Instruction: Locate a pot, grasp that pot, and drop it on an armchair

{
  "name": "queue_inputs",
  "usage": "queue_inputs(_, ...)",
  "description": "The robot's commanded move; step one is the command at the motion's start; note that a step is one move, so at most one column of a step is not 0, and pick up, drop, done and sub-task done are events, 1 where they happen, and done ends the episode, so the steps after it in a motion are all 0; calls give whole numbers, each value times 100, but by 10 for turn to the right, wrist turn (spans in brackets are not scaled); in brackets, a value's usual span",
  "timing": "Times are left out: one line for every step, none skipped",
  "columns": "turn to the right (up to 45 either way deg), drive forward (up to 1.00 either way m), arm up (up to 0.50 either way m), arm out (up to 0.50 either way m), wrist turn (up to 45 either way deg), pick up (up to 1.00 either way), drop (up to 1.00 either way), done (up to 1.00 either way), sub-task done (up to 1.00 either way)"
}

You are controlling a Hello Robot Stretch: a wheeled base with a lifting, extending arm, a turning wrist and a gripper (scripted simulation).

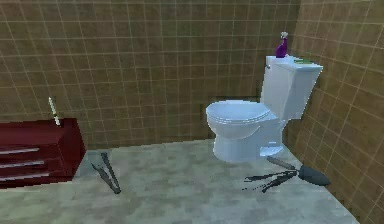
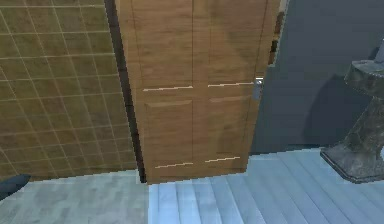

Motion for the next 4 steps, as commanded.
queue_inputs(-60, 0, 0, 0, 0, 0, 0, 0, 0)
queue_inputs(0, 40, 0, 0, 0, 0, 0, 0, 0)
queue_inputs(-450, 0, 0, 0, 0, 0, 0, 0, 0)
queue_inputs(0, 40, 0, 0, 0, 0, 0, 0, 0)
